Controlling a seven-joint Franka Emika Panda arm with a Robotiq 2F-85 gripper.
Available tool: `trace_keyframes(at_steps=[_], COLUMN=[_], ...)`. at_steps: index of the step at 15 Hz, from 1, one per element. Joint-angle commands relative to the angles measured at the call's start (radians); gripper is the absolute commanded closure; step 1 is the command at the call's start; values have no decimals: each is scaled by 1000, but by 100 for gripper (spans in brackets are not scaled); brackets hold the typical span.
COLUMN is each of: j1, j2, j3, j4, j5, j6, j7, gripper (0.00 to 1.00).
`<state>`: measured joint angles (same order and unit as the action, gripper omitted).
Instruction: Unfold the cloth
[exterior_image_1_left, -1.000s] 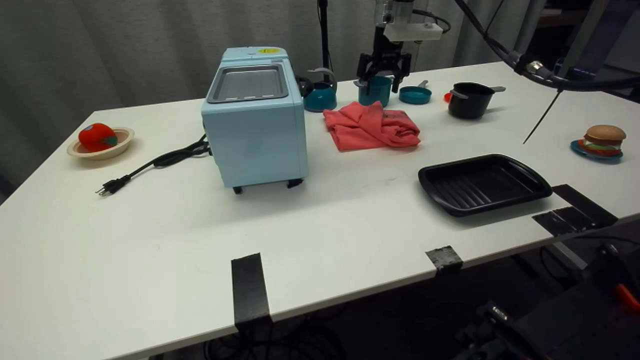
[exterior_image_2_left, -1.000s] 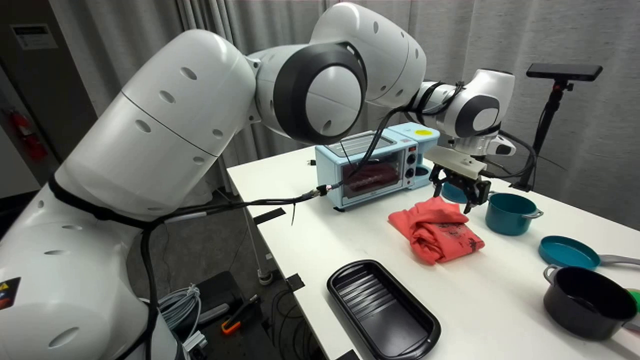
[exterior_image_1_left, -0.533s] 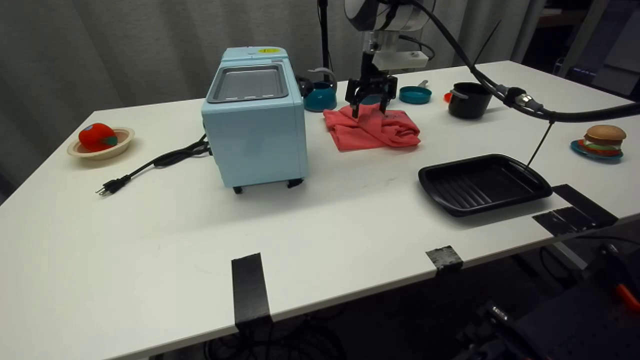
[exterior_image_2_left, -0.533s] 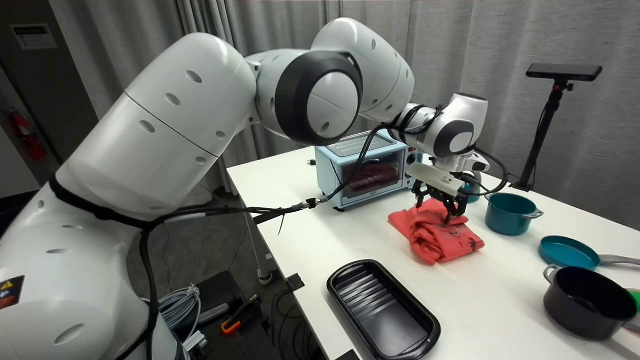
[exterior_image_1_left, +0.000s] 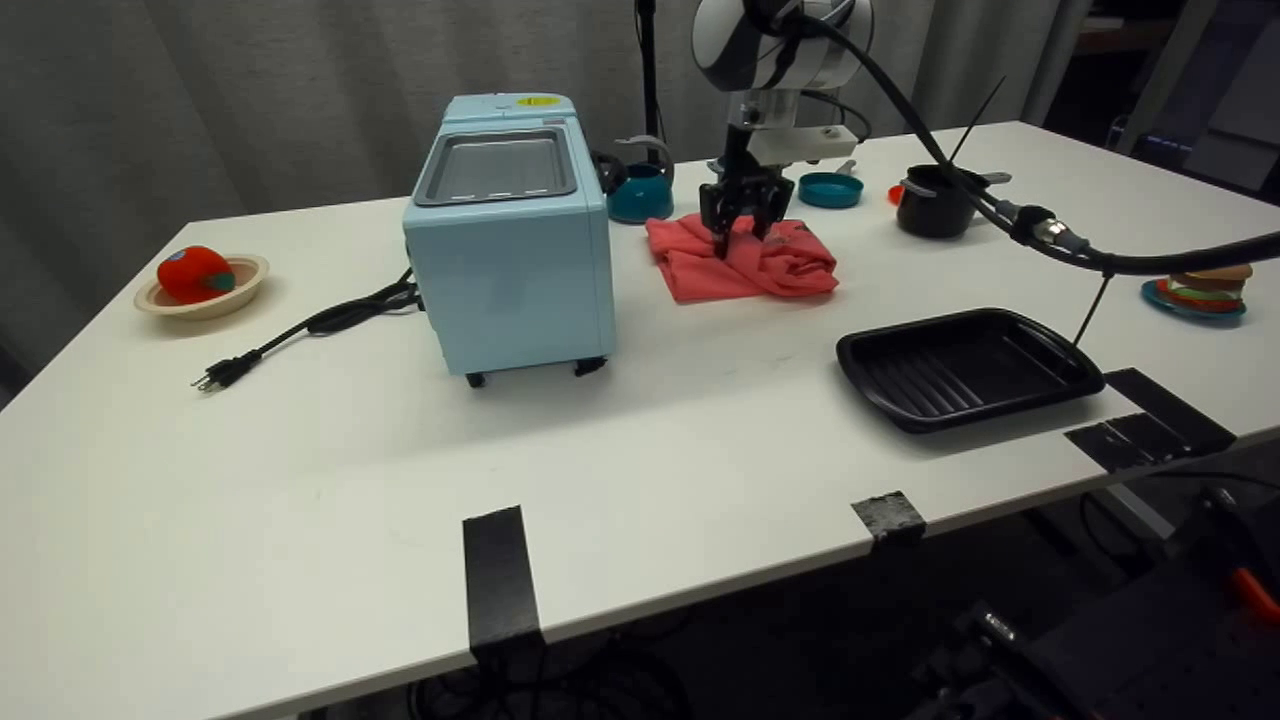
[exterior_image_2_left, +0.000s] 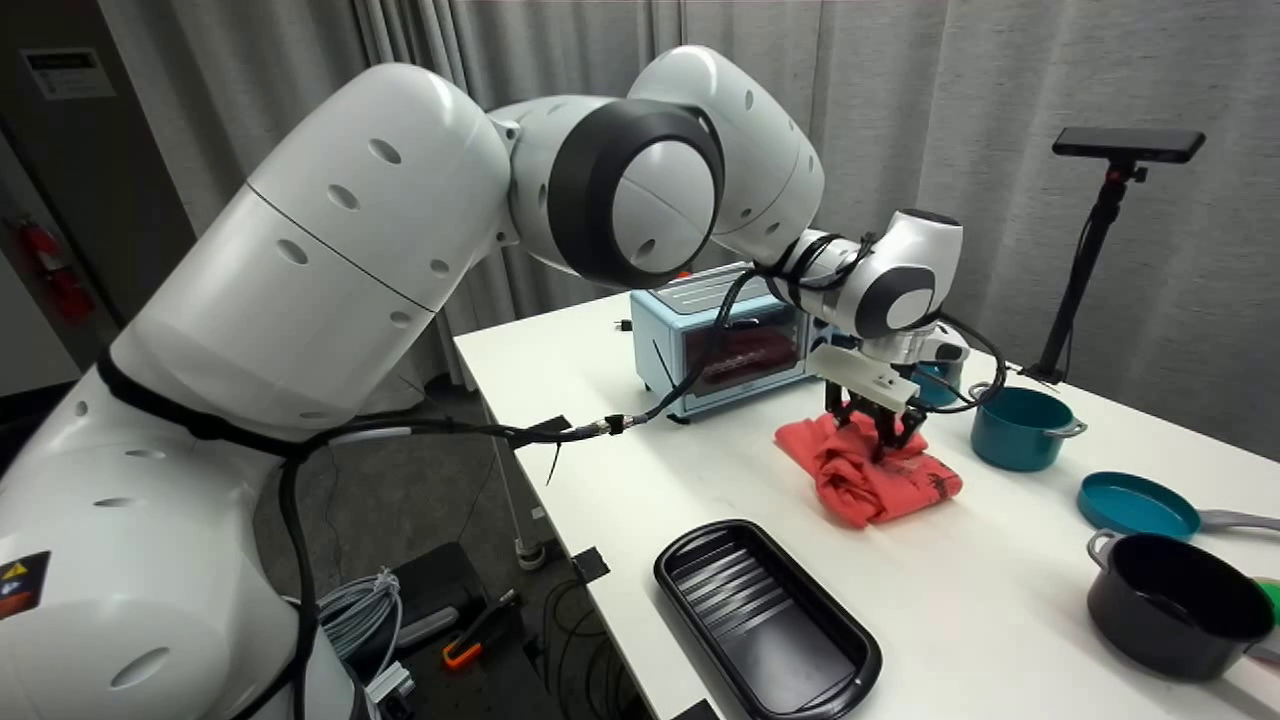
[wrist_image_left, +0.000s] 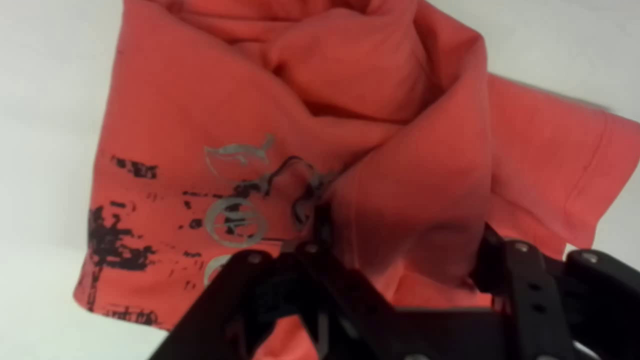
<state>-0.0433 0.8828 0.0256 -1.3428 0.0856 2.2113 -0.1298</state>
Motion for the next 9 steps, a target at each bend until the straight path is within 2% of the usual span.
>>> trace_keyframes(at_steps=[1,5,9], j1=[-12,-22,-46], j2=[-61,-130,-230], j3=[17,38,74], j4=[-58,-109,-178], j5=[-9,7,37], j6=[33,48,70], j7=[-37,-79,-140], gripper=[69,100,99])
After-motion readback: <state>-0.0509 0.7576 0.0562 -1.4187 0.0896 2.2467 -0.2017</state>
